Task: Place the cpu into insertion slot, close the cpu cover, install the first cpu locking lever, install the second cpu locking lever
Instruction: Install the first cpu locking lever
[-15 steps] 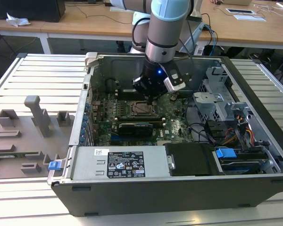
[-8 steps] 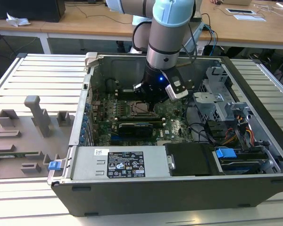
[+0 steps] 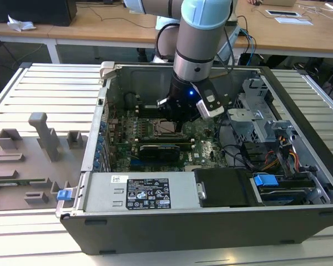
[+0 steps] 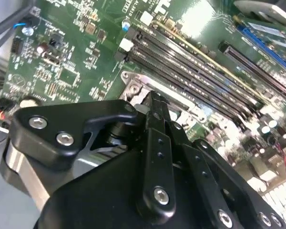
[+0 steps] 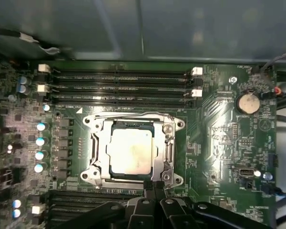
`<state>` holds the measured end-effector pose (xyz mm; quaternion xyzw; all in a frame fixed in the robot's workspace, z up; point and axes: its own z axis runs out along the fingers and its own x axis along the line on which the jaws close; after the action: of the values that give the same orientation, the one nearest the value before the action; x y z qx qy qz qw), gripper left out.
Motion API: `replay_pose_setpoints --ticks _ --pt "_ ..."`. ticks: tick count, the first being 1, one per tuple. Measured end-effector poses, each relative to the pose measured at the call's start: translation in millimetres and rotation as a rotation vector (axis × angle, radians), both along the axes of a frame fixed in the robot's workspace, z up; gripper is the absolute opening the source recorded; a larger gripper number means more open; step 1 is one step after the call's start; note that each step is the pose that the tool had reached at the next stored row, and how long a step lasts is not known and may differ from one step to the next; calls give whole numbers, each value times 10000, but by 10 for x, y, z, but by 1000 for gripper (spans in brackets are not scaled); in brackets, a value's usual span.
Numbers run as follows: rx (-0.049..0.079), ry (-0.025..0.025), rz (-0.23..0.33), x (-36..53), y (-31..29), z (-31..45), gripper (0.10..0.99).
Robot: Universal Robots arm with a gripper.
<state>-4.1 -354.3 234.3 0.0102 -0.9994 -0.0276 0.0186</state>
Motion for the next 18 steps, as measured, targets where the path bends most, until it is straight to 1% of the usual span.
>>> replay_pose_setpoints --ticks 4,6,8,9,10,18 --pt "0 0 -1 0 3 174 110" --pt "1 0 -1 0 3 300 110" --pt "1 0 -1 -1 3 359 110" --pt "1 0 -1 -1 2 380 110" --pt "1 0 -1 0 3 386 110" --pt "2 0 -1 0 3 392 110"
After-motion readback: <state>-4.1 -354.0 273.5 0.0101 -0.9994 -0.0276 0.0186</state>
